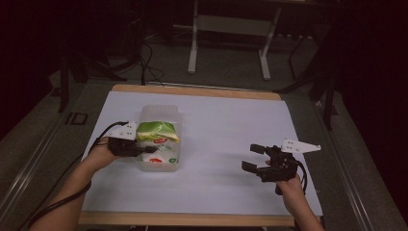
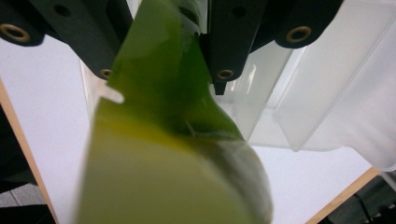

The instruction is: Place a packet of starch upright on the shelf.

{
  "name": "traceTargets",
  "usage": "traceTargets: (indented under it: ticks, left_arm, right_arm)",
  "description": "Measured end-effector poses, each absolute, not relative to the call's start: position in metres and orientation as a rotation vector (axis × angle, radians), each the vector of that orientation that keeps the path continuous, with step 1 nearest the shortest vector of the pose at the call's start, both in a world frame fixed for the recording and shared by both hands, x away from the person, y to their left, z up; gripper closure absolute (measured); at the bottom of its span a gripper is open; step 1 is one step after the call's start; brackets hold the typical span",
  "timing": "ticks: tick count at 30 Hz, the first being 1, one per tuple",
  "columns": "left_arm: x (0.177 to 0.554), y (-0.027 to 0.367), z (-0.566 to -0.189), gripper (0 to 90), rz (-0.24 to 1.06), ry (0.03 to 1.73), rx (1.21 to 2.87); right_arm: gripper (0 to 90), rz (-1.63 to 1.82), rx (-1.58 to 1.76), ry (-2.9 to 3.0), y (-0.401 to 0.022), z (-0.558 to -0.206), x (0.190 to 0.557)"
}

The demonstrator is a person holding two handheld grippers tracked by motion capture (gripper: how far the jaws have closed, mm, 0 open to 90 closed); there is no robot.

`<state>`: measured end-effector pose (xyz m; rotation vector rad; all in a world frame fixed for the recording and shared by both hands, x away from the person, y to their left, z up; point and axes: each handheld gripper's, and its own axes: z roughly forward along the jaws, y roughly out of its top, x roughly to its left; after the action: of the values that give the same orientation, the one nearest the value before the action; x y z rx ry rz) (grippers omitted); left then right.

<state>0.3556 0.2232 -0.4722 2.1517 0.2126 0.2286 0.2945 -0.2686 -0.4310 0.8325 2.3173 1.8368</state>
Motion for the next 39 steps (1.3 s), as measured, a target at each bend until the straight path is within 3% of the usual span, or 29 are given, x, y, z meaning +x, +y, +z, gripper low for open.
traceTargets:
  ticks: [6, 9, 15, 18, 20, 22, 30, 39]
  left_arm:
    - [0.358, 0.225, -0.472, 75.4, 0.161, 0.296, 2.134]
    - [0.359, 0.227, -0.471, 69.3, 0.121, 0.377, 2.086]
    - [0.351, 0.236, -0.458, 54.1, 0.202, 0.42, 1.995]
    - [0.348, 0.239, -0.455, 24.6, 0.285, 0.46, 1.95]
    - [0.347, 0.242, -0.453, 16.3, 0.227, 0.496, 1.897]
    - [0.344, 0.243, -0.45, 0.5, 0.242, 0.544, 1.908]
    - [0.326, 0.242, -0.447, 0.4, 0.309, 0.705, 1.879]
    - [0.296, 0.244, -0.452, 0.4, 0.379, 0.768, 1.806]
  right_arm:
    - [14.9, 1.832, 0.834, 2.331, -0.267, -0.433, 0.295]
    - [14.9, 1.829, 0.836, 2.336, -0.267, -0.433, 0.295]
    - [14.9, 1.825, 0.84, 2.33, -0.269, -0.432, 0.295]
    - [14.9, 1.82, 0.84, 2.331, -0.269, -0.431, 0.295]
    - [14.9, 1.815, 0.839, 2.337, -0.269, -0.431, 0.295]
    - [14.9, 1.808, 0.834, 2.343, -0.269, -0.431, 0.295]
    - [14.9, 1.798, 0.835, 2.348, -0.271, -0.431, 0.293]
    - [14.9, 1.793, 0.849, 2.347, -0.276, -0.432, 0.291]
